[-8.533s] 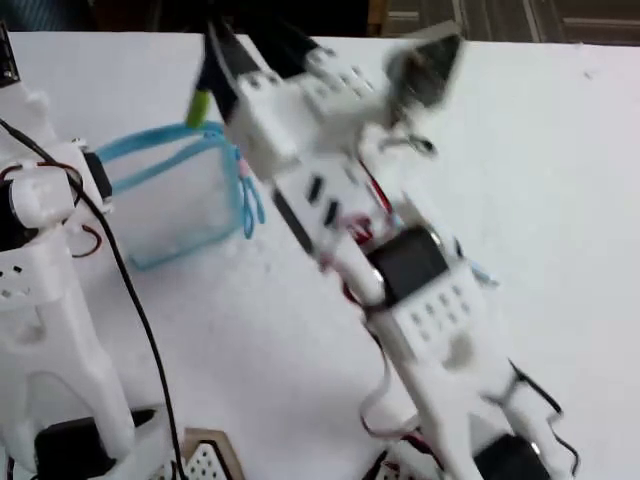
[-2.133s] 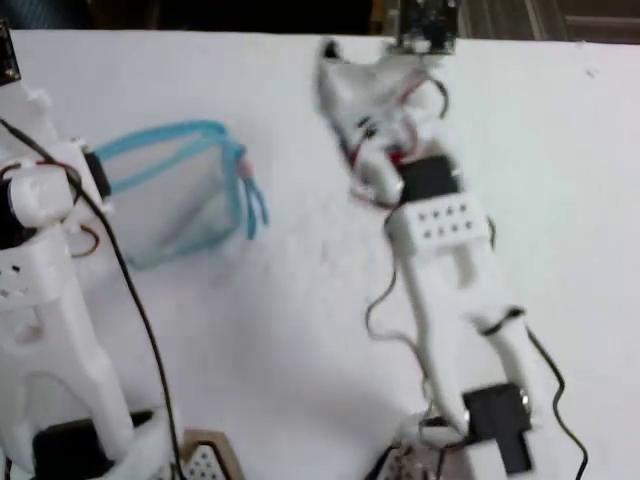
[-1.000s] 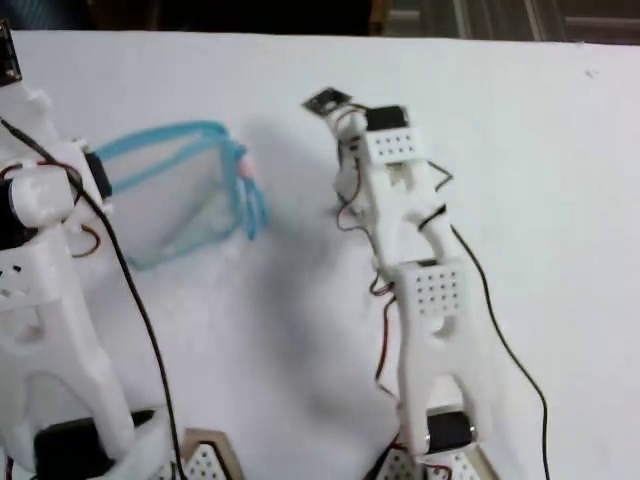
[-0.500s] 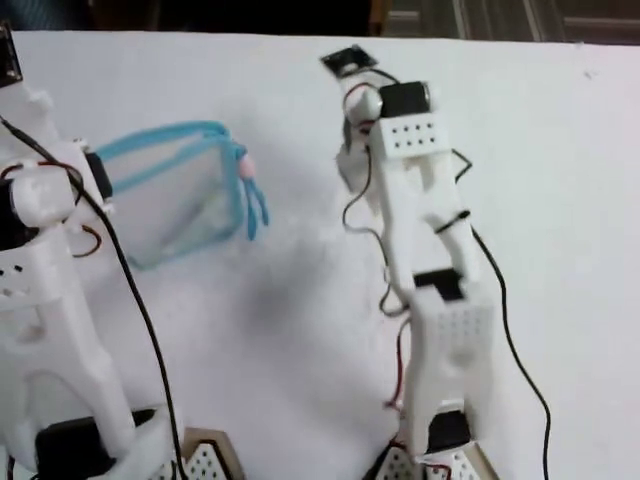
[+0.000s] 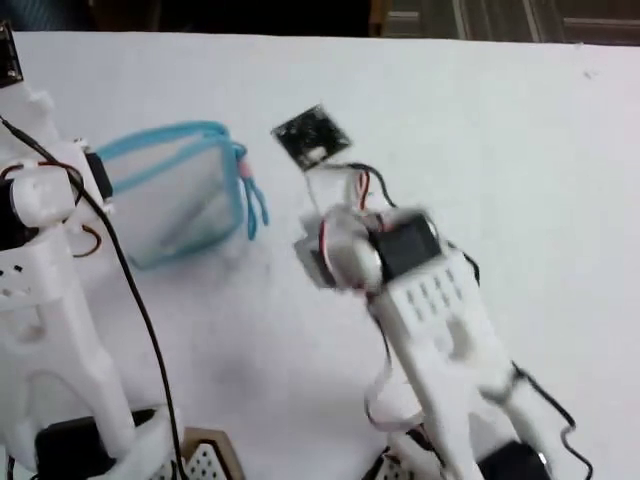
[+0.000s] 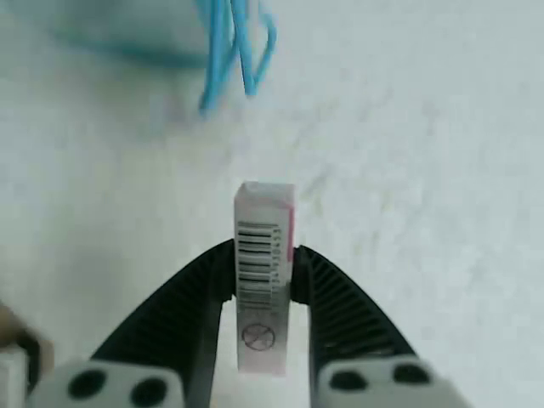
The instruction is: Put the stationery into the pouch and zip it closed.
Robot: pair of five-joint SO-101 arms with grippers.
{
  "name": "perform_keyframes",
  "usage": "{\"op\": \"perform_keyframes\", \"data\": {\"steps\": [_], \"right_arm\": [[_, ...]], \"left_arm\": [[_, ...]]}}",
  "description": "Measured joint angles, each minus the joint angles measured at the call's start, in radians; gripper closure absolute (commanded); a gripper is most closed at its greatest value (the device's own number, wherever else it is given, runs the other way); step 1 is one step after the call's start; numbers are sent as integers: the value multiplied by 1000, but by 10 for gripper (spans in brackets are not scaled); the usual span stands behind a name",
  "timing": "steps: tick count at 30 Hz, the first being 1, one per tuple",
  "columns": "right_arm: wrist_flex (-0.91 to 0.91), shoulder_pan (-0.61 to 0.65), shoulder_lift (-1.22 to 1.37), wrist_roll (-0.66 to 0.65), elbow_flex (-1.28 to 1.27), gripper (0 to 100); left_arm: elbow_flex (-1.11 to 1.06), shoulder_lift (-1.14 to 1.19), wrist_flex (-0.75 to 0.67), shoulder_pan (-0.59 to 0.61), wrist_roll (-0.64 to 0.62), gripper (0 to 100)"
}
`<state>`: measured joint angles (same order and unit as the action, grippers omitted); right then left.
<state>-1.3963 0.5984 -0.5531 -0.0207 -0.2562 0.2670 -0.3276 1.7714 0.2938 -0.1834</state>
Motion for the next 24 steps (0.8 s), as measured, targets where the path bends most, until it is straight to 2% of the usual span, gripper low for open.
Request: {"op": "perform_keyframes", "data": {"steps": [5,10,12,16,24], "right_arm": [[370,137,-130,336,-43,981],[810,153,-97,405,-40,981],[927,183,-46,408,-15,981],[999,232,110,408,64,981],[1033,232,413,405,141,981]], "left_arm": [[0,0,0,0,0,980],[0,0,0,0,0,980],[0,0,0,0,0,980],[0,0,0,0,0,980],[0,0,0,0,0,980]]}}
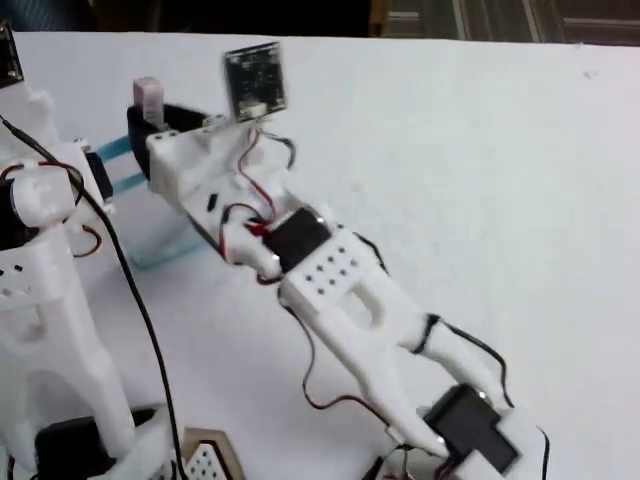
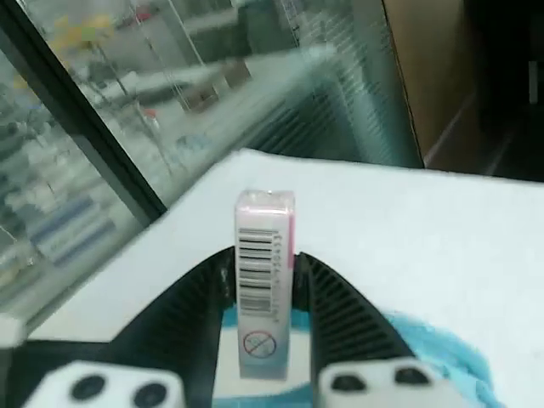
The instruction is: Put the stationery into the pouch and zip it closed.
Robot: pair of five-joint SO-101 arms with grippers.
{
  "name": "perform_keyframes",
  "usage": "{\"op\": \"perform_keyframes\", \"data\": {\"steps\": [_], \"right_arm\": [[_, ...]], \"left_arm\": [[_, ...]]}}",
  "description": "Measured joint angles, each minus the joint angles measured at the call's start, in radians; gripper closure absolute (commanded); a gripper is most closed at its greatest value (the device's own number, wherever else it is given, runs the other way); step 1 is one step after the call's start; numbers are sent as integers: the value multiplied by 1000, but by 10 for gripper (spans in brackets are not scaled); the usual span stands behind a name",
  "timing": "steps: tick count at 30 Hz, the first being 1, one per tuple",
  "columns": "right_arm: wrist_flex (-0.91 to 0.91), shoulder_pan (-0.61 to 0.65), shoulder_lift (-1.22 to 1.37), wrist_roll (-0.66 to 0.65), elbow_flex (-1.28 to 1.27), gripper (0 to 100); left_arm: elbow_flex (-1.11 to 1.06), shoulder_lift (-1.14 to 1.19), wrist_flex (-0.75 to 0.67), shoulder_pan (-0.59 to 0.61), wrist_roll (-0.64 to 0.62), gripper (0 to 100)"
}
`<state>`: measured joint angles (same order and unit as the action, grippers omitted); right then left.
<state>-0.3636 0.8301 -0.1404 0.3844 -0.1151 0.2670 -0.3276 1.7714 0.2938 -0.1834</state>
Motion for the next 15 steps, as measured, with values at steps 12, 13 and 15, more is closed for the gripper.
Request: {"op": "perform_keyframes", "data": {"steps": [12,13,15], "right_arm": [[-133,15,-18,-91,18,830],[-143,23,-28,-120,12,783],[-146,46,-48,-166,-23,706]], "left_arm": [[0,0,0,0,0,980],[0,0,0,0,0,980],[0,0,0,0,0,980]]}}
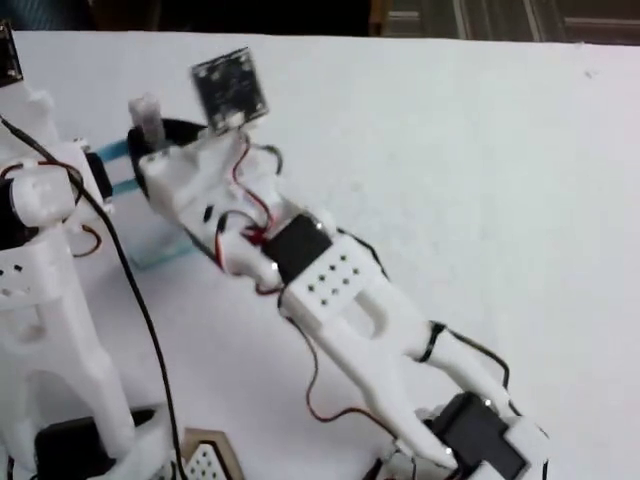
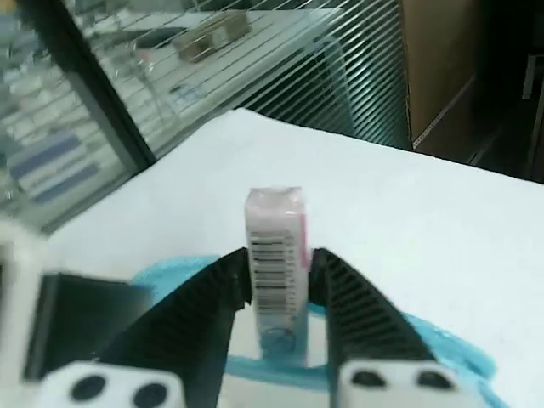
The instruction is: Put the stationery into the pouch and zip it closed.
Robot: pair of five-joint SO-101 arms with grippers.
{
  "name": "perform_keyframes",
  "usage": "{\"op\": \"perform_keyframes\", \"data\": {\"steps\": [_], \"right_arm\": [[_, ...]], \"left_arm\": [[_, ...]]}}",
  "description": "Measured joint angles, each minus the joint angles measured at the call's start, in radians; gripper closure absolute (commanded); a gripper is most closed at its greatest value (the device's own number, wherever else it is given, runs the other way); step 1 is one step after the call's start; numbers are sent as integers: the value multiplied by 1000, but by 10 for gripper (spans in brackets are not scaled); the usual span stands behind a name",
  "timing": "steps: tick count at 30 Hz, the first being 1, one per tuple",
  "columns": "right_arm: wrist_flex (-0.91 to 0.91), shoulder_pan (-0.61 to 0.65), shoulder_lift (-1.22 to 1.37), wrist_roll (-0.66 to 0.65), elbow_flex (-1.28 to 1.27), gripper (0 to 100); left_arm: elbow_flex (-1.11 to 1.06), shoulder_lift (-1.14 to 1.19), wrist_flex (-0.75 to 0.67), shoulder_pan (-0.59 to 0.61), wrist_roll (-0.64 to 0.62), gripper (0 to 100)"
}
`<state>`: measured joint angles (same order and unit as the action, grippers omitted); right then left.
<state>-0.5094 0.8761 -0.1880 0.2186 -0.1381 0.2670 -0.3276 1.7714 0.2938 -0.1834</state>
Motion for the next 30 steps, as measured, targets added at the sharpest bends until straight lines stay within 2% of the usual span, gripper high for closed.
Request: {"op": "perform_keyframes", "data": {"steps": [4,9,13,17,19,24,30], "right_arm": [[6,28,-37,-60,-48,683],[-5,-14,-95,-72,-57,684],[-23,-124,-173,-72,-58,684],[-115,-270,-229,-74,-86,684],[-180,-301,-239,-98,-118,684],[-250,-295,-245,-242,-304,684],[-152,-285,-245,-282,-546,684]], "left_arm": [[0,0,2,0,0,980],[0,0,2,0,0,980],[0,0,2,0,0,980],[0,0,2,0,0,980],[0,0,2,0,0,980],[0,0,2,0,0,980],[0,0,2,0,0,980]]}}
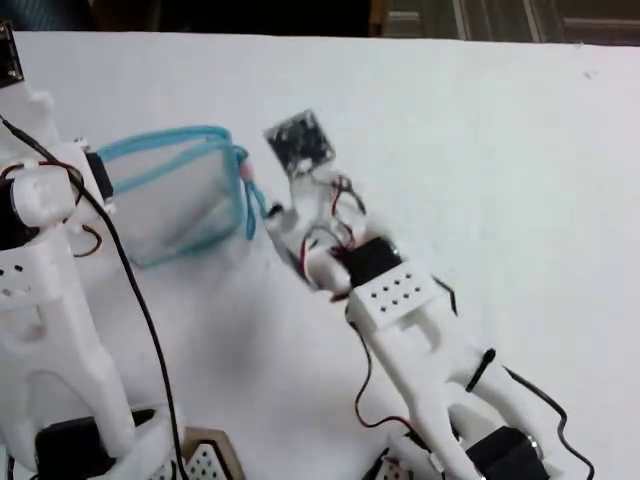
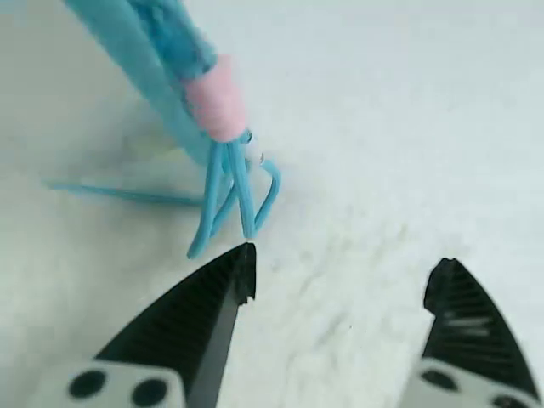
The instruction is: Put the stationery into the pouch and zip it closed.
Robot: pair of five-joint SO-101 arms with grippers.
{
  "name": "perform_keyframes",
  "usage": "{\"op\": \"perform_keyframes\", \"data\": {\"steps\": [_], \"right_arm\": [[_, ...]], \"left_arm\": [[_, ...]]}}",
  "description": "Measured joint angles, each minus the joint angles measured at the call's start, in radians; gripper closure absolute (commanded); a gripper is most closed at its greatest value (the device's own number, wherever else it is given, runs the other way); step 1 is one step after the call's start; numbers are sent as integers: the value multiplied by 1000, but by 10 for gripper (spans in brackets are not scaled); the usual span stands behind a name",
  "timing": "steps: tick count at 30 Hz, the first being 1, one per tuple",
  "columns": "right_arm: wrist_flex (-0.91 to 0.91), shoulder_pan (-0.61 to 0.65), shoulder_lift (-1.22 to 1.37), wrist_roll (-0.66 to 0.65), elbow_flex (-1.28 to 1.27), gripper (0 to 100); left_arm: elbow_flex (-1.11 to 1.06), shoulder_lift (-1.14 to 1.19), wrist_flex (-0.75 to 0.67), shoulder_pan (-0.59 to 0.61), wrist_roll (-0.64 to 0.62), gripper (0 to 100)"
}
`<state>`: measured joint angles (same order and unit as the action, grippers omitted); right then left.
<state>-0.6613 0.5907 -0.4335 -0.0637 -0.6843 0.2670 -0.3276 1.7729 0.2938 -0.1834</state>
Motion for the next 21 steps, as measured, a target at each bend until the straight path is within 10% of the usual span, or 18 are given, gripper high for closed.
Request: {"op": "perform_keyframes", "data": {"steps": [11,21], "right_arm": [[195,169,-31,29,-167,684],[577,66,281,140,-163,687]], "left_arm": [[0,0,0,0,0,980],[0,0,0,0,0,980]]}}
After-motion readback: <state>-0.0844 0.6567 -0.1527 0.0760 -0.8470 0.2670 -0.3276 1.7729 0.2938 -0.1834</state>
